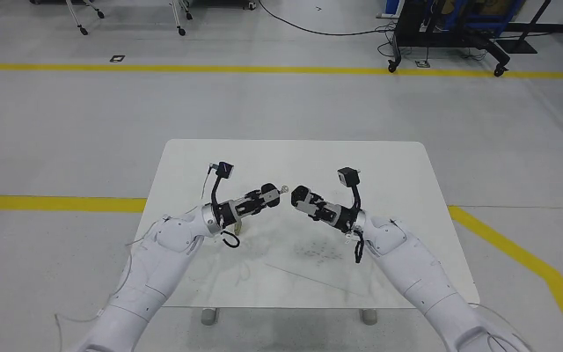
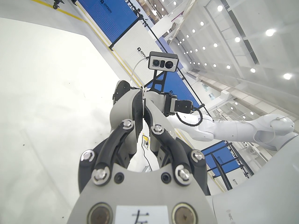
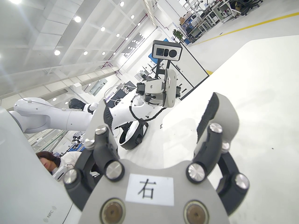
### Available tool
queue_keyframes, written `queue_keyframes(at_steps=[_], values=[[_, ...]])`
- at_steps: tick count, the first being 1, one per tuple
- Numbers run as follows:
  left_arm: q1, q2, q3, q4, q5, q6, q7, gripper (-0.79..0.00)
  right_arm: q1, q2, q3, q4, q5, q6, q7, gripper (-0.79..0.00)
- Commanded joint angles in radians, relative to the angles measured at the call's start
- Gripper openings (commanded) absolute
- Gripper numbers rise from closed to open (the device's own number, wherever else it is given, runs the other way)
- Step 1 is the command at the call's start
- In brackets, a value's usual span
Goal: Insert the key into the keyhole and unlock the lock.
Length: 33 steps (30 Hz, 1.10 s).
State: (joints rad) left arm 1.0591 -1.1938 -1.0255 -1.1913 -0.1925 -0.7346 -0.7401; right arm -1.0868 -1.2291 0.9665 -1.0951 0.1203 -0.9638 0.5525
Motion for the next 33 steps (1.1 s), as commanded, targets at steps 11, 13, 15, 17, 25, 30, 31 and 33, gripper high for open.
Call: queue_keyframes(at_steps=[11,13,15,17,25,30,31,33], values=[[-0.041,0.028,0.012,-0.008,-0.125,0.173,-0.457,-0.785,0.015,0.048,0.008,-0.005,0.186,0.084,0.388,0.000],[-0.050,0.030,0.023,-0.003,-0.107,0.169,-0.497,-0.785,0.016,0.061,0.002,-0.027,0.228,0.125,0.428,-0.114],[-0.057,0.029,0.039,-0.005,-0.088,0.166,-0.512,-0.785,0.014,0.073,-0.005,-0.047,0.268,0.155,0.459,-0.332],[-0.060,0.030,0.050,-0.008,-0.081,0.165,-0.510,-0.785,0.014,0.085,-0.011,-0.058,0.293,0.176,0.480,-0.422],[-0.066,0.036,0.071,-0.010,-0.105,0.154,-0.500,-0.785,0.027,0.115,-0.054,-0.061,0.314,0.214,0.518,-0.514],[-0.069,0.043,0.084,-0.015,-0.106,0.148,-0.493,-0.785,0.042,0.125,-0.088,-0.055,0.319,0.219,0.523,-0.554],[-0.069,0.044,0.087,-0.016,-0.106,0.146,-0.491,-0.785,0.044,0.127,-0.094,-0.054,0.321,0.217,0.521,-0.579],[-0.070,0.047,0.090,-0.017,-0.107,0.138,-0.483,-0.785,0.050,0.130,-0.106,-0.050,0.322,0.215,0.519,-0.616]])
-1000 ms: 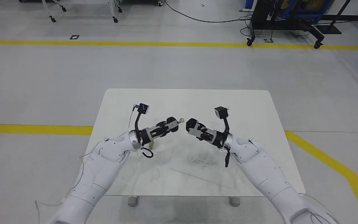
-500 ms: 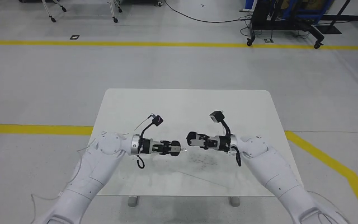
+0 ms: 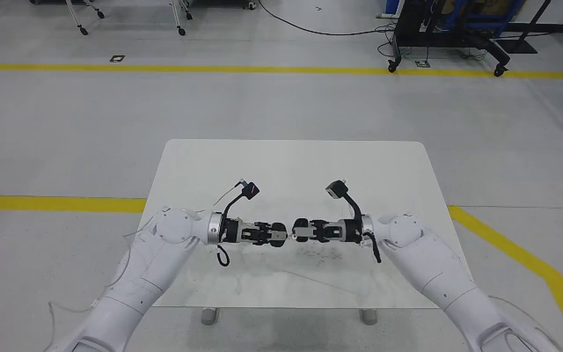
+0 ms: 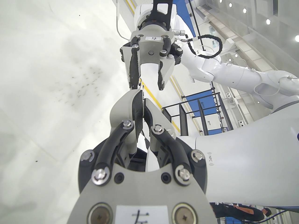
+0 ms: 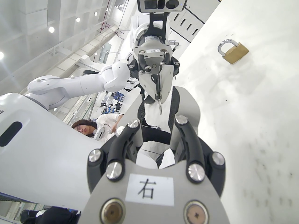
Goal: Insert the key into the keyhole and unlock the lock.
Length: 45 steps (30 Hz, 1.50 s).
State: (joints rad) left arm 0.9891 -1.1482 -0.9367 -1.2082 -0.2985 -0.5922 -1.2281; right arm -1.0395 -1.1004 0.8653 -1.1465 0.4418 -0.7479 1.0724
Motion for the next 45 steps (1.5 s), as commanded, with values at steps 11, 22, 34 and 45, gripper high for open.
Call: queue_keyframes(at_steps=[11,22,34,45], values=[[-0.006,0.010,0.024,0.005,-0.008,-0.026,0.027,-0.785,0.030,0.012,-0.062,0.024,0.019,-0.003,-0.003,-0.686],[-0.021,0.013,0.048,0.015,0.007,-0.039,0.039,-0.465,0.048,0.020,-0.104,0.026,0.033,-0.017,-0.017,-0.785],[-0.021,0.020,0.012,0.027,-0.028,-0.040,0.084,0.000,0.050,0.053,-0.065,0.035,0.083,-0.097,-0.097,-0.785],[-0.016,0.036,-0.016,-0.024,0.232,-0.056,0.183,0.000,0.039,0.067,-0.037,0.038,0.107,-0.136,-0.136,-0.785]])
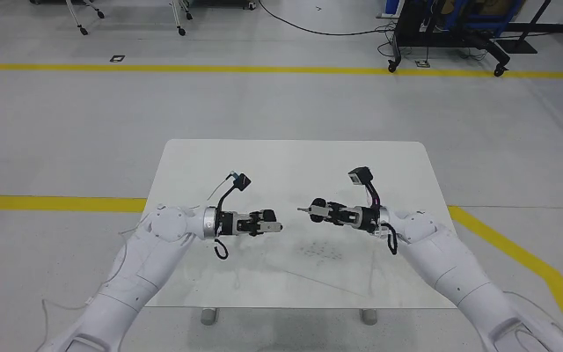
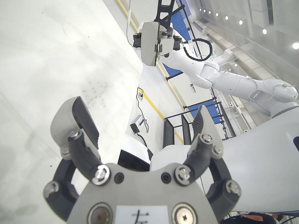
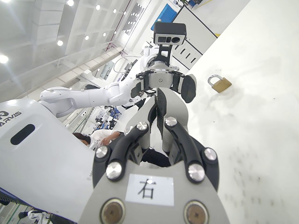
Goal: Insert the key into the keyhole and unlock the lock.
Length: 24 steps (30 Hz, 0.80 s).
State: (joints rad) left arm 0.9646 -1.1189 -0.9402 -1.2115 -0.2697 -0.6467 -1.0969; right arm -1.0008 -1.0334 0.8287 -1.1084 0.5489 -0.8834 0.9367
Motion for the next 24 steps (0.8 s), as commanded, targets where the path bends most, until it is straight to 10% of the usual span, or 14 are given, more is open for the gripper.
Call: queue_keyframes(at_steps=[1,12,21,24], values=[[0.023,0.014,-0.030,-0.054,0.285,0.002,0.091,0.000,0.000,0.000,0.000,0.000,0.000,0.000,0.000,-0.785],[0.348,0.099,-0.250,-0.501,0.938,0.222,0.268,0.000,0.000,0.000,0.000,0.000,0.000,0.000,0.000,-0.785],[0.417,0.111,-0.289,-0.536,1.093,0.341,0.310,0.000,0.000,0.000,0.000,0.000,0.000,0.000,0.000,-0.785],[0.386,0.103,-0.256,-0.495,1.144,0.405,0.328,-0.169,0.000,0.000,0.000,0.000,0.000,0.000,0.000,-0.785]])
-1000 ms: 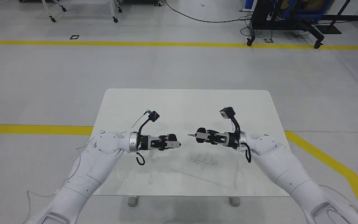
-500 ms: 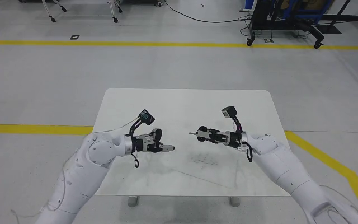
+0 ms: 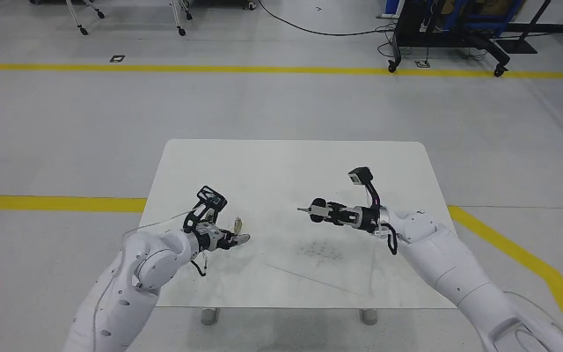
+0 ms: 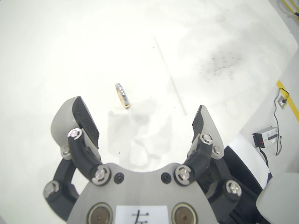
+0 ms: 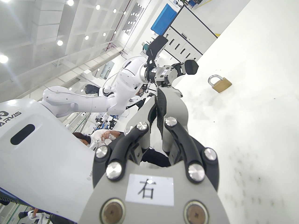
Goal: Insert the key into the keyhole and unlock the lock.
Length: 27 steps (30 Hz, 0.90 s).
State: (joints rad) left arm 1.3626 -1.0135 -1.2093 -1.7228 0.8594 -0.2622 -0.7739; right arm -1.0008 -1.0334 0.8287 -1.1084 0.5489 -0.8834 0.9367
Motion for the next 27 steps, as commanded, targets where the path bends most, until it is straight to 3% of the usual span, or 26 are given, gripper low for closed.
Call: queue_keyframes(at_steps=[1,2,4,10,17,19,20,27], values=[[-0.025,-0.007,0.028,0.034,0.021,0.029,0.011,-0.209,0.000,0.000,0.000,0.000,0.000,0.000,0.000,-0.785],[-0.039,-0.010,0.043,0.053,0.025,0.033,0.012,-0.302,0.000,0.000,0.000,0.000,0.000,0.000,0.000,-0.785],[-0.071,-0.017,0.074,0.089,0.045,0.045,0.003,-0.382,0.000,0.000,0.000,0.000,0.000,0.000,0.000,-0.785],[-0.144,-0.038,0.159,0.158,0.081,0.066,-0.029,-0.422,0.000,0.000,0.000,0.000,0.000,0.000,0.000,-0.785],[-0.177,-0.051,0.190,0.188,0.104,0.090,-0.024,-0.520,0.000,0.000,0.000,0.000,0.000,0.000,0.000,-0.785],[-0.180,-0.052,0.193,0.191,0.108,0.092,-0.024,-0.606,0.000,0.000,0.000,0.000,0.000,0.000,0.000,-0.785],[-0.181,-0.053,0.193,0.192,0.109,0.092,-0.024,-0.785,0.000,0.000,0.000,0.000,0.000,0.000,0.000,-0.785],[-0.167,-0.050,0.176,0.172,0.127,0.076,-0.022,-0.785,0.000,0.000,0.000,0.000,0.000,0.000,0.000,-0.785]])
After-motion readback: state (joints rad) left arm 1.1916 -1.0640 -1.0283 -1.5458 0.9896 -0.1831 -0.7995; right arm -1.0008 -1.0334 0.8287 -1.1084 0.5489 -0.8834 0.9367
